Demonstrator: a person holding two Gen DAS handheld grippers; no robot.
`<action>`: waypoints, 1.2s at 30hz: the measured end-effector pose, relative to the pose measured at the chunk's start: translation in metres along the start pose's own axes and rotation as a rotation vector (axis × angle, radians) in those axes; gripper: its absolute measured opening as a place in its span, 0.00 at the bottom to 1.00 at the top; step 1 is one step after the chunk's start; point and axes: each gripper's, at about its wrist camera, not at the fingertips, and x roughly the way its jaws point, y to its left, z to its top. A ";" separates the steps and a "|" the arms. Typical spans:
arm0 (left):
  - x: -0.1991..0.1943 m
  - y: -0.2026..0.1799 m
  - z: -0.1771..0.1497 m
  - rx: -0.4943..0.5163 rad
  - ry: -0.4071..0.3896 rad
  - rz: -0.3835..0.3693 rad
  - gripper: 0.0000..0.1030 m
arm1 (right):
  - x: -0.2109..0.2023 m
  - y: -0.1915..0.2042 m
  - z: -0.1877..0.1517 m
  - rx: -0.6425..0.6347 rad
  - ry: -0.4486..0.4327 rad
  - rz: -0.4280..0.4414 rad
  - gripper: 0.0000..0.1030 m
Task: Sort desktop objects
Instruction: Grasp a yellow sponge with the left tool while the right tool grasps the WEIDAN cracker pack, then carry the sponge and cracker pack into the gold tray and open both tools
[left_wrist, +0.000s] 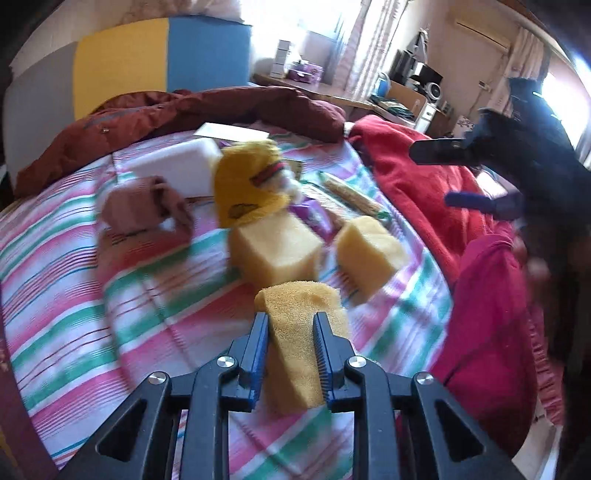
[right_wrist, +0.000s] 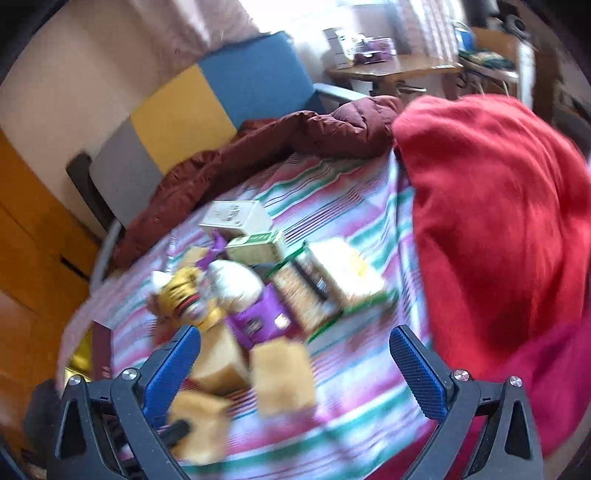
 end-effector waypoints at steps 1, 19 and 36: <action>-0.001 0.005 -0.001 -0.008 -0.002 0.007 0.23 | 0.010 -0.002 0.012 -0.031 0.026 -0.011 1.00; 0.007 -0.006 0.001 -0.007 0.051 -0.115 0.59 | 0.140 -0.034 0.057 -0.139 0.361 -0.023 0.73; 0.033 -0.004 -0.011 0.005 0.096 -0.023 0.54 | 0.128 -0.042 0.065 -0.105 0.264 0.012 0.51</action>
